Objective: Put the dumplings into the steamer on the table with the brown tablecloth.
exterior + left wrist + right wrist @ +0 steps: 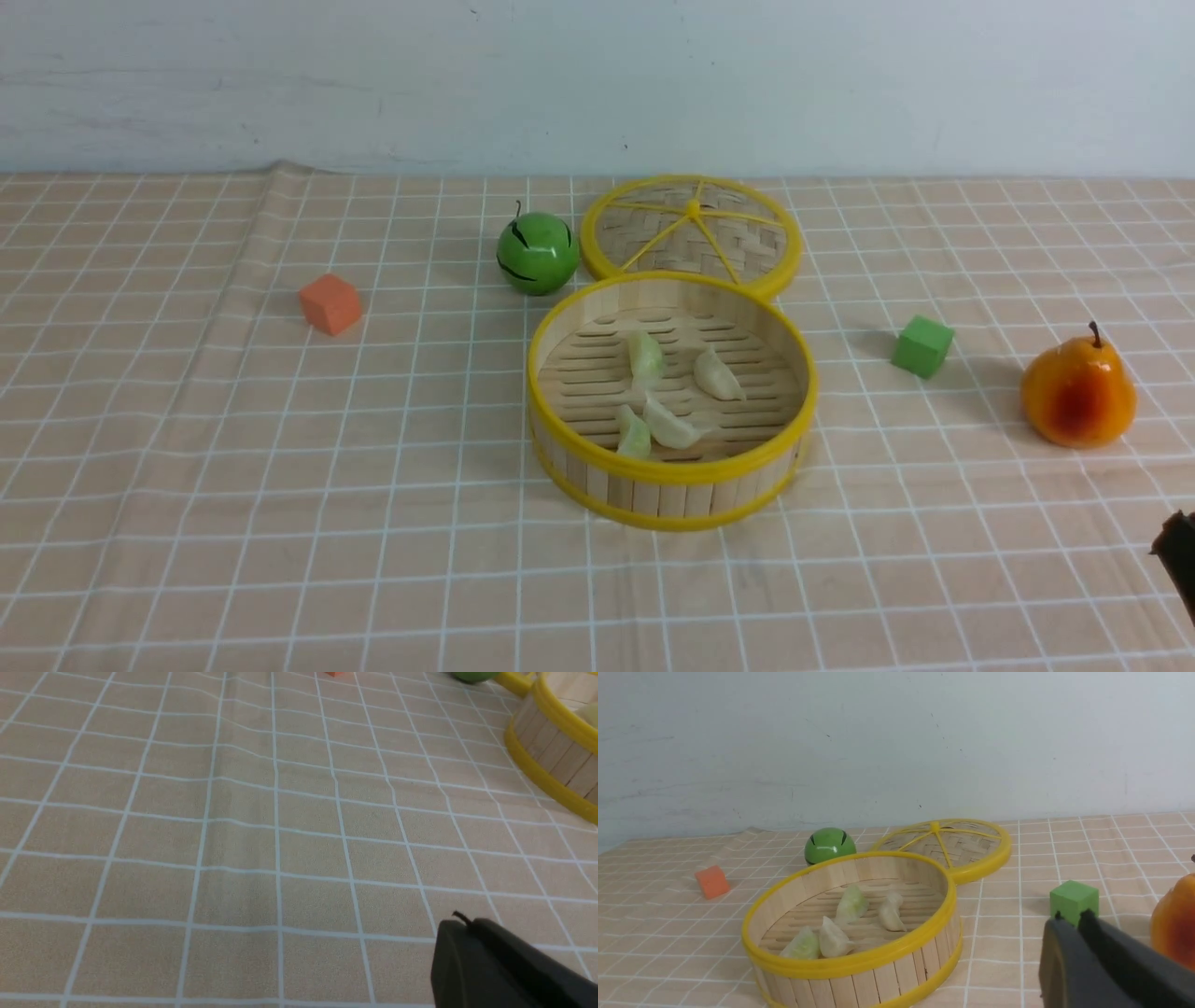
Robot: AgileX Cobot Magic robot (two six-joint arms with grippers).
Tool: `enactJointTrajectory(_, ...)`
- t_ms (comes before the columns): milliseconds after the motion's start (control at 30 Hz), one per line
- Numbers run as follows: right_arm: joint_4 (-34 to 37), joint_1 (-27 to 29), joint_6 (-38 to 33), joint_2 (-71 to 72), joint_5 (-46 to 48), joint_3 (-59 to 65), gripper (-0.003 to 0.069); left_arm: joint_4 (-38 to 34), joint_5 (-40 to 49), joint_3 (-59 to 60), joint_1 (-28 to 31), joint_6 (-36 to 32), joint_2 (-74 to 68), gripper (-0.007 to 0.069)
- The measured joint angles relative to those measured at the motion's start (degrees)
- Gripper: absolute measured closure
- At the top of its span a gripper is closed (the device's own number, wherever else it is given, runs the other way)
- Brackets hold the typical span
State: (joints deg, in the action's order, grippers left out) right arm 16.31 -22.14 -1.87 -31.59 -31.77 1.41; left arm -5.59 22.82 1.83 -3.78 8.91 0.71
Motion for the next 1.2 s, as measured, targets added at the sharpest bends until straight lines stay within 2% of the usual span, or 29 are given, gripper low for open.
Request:
enactJointTrajectory(600, 0.1, 0.0, 0.0, 0.2, 0.0, 0.0, 0.0596, -0.2, 0.0, 0.0, 0.0, 0.0, 0.0, 0.0638)
enactJointTrajectory(733, 1.1, 0.6, -1.9, 5.4, 2.8, 0.0, 0.0596, -0.3, 0.0, 0.0, 0.0, 0.0, 0.0, 0.0638)
enactJointTrajectory(833, 2.5, 4.2, -6.4, 14.0, 7.5, 0.0, 0.0594, -0.3, 0.0, 0.0, 0.0, 0.0, 0.0, 0.0638)
enactJointTrajectory(900, 2.7, 8.8, -8.1, 23.6, 17.0, 0.0, 0.0594, -0.3, 0.0, 0.0, 0.0, 0.0, 0.0, 0.0638)
enactJointTrajectory(1000, 2.6, 12.8, -8.4, 30.4, 26.2, 0.0, 0.0594, -0.3, 0.0, 0.0, 0.0, 0.0, 0.0, 0.0638)
enactJointTrajectory(1200, -0.5, 17.8, -9.6, 31.3, 41.6, 0.0, 0.061, -0.3, 0.1, 0.0, 0.0, 0.0, 0.0, 0.0637)
